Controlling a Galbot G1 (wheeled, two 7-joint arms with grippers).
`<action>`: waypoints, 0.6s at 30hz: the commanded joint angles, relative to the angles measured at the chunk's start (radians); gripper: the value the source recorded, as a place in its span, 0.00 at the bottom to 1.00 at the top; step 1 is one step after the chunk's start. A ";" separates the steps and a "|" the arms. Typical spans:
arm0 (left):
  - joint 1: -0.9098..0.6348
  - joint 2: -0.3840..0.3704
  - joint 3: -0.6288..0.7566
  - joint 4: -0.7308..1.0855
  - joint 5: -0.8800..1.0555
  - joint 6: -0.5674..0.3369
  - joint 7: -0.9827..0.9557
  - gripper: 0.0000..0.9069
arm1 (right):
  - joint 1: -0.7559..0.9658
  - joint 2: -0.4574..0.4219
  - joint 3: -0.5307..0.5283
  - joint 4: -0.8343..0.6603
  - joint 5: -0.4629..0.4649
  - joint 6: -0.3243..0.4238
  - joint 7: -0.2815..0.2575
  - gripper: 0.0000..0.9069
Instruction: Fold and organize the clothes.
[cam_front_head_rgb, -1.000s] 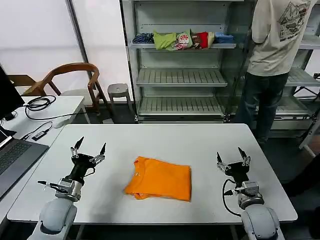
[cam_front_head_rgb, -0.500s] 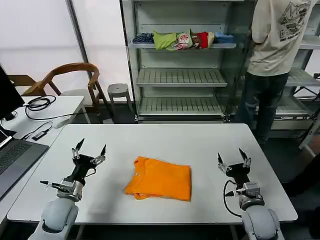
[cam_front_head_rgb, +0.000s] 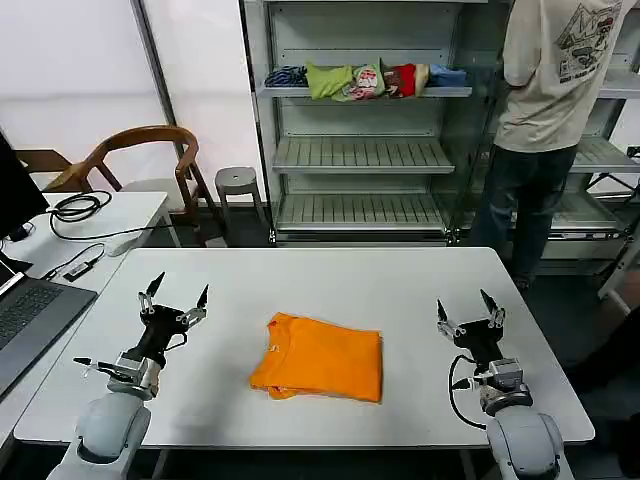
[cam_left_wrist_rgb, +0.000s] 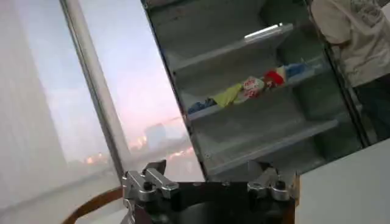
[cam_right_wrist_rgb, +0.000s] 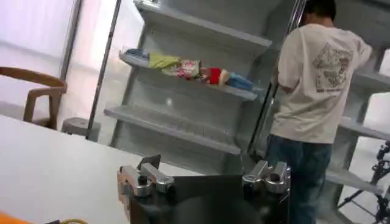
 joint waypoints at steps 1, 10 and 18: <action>0.042 -0.002 -0.006 -0.044 0.009 -0.007 0.001 1.00 | -0.029 0.000 -0.001 0.032 -0.009 0.002 -0.006 1.00; 0.066 -0.015 0.003 -0.047 0.010 -0.078 0.001 1.00 | -0.072 -0.005 0.021 0.059 -0.007 0.012 0.001 1.00; 0.066 -0.022 0.017 -0.066 0.006 -0.031 -0.027 1.00 | -0.077 -0.004 0.032 0.055 0.008 0.012 -0.001 1.00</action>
